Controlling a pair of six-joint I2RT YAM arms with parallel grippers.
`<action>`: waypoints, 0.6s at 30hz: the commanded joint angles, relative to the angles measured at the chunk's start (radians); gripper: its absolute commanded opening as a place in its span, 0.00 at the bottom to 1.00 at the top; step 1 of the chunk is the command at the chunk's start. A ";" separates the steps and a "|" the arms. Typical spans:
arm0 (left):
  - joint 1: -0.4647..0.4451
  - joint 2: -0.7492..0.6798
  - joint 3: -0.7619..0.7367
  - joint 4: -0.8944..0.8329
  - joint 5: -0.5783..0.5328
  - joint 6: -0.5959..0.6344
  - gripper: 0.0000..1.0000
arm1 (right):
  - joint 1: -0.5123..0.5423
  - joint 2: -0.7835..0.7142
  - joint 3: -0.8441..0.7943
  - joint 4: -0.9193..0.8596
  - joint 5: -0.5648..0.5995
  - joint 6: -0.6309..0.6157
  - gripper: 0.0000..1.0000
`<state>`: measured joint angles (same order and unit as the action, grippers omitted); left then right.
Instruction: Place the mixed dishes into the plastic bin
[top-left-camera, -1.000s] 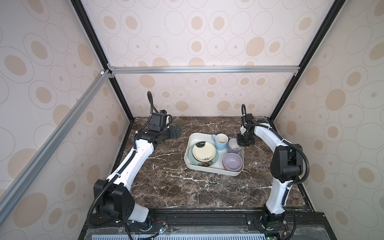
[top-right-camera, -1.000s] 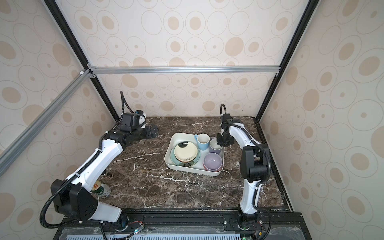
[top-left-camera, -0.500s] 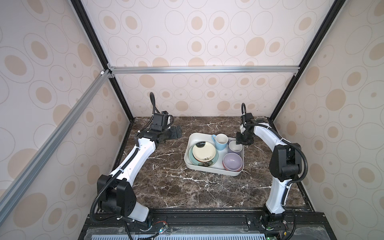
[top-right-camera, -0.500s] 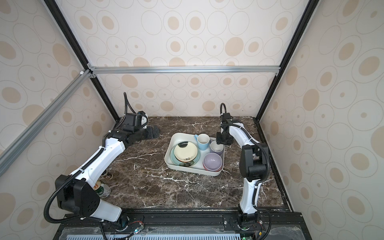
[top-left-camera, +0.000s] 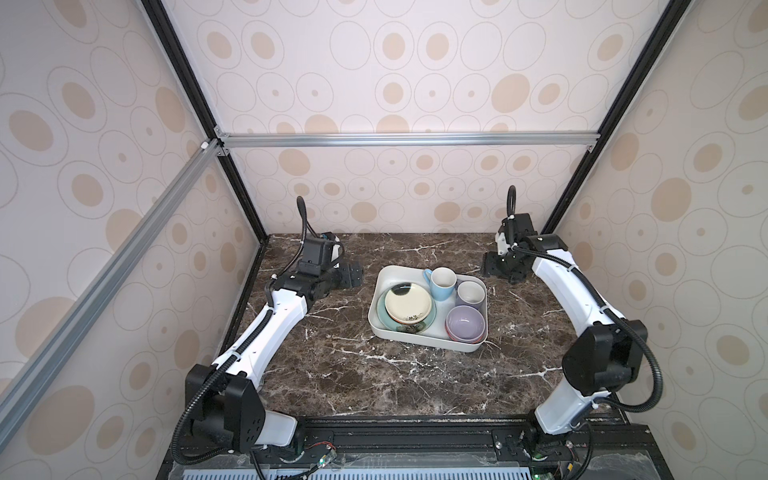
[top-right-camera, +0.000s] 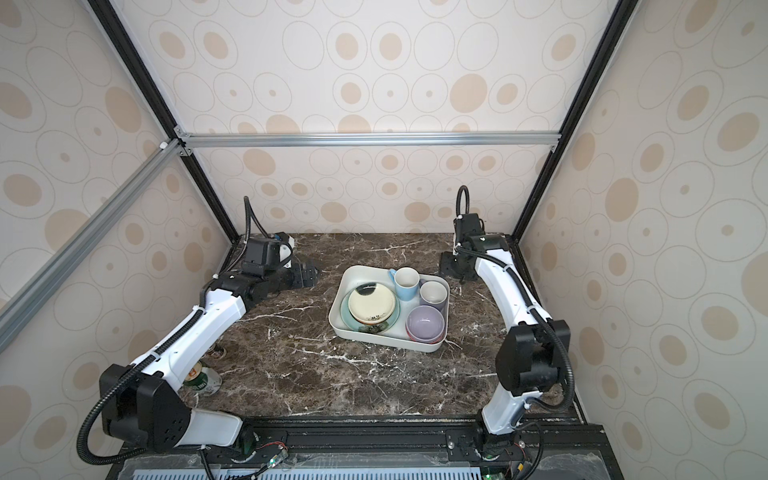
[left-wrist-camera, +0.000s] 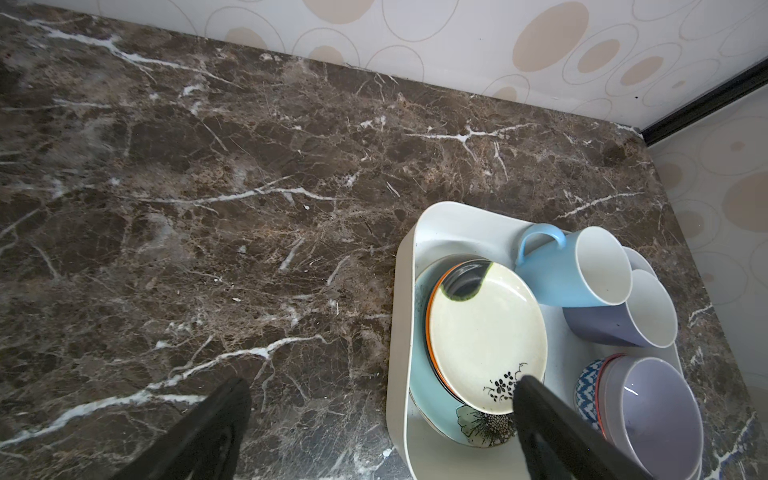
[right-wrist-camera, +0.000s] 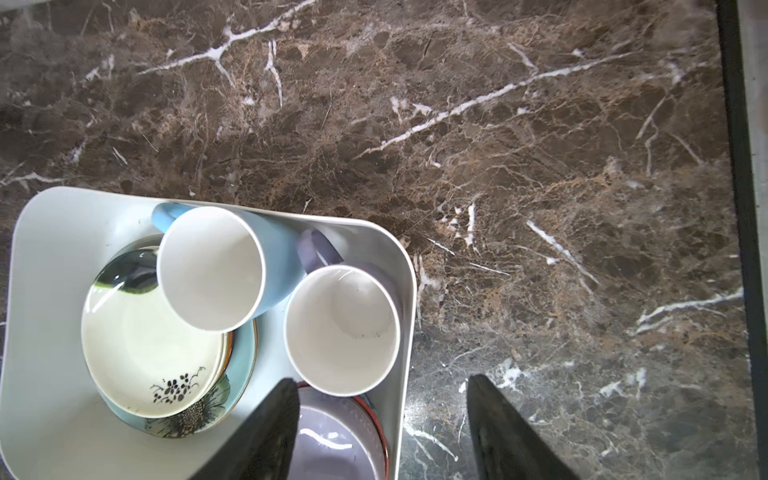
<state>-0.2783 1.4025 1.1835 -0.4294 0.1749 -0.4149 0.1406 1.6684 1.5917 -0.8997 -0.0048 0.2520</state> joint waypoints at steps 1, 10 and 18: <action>-0.030 0.040 -0.039 0.046 0.033 0.013 0.96 | -0.002 -0.048 -0.111 -0.017 0.025 0.022 0.68; -0.122 0.323 0.108 0.012 -0.055 0.047 0.79 | -0.003 -0.190 -0.356 0.049 -0.001 0.066 0.68; -0.132 0.498 0.251 -0.020 -0.114 0.044 0.70 | -0.003 -0.209 -0.398 0.071 0.004 0.044 0.68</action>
<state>-0.4068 1.8694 1.3540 -0.4259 0.1036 -0.3851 0.1398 1.4666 1.2087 -0.8467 -0.0036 0.3016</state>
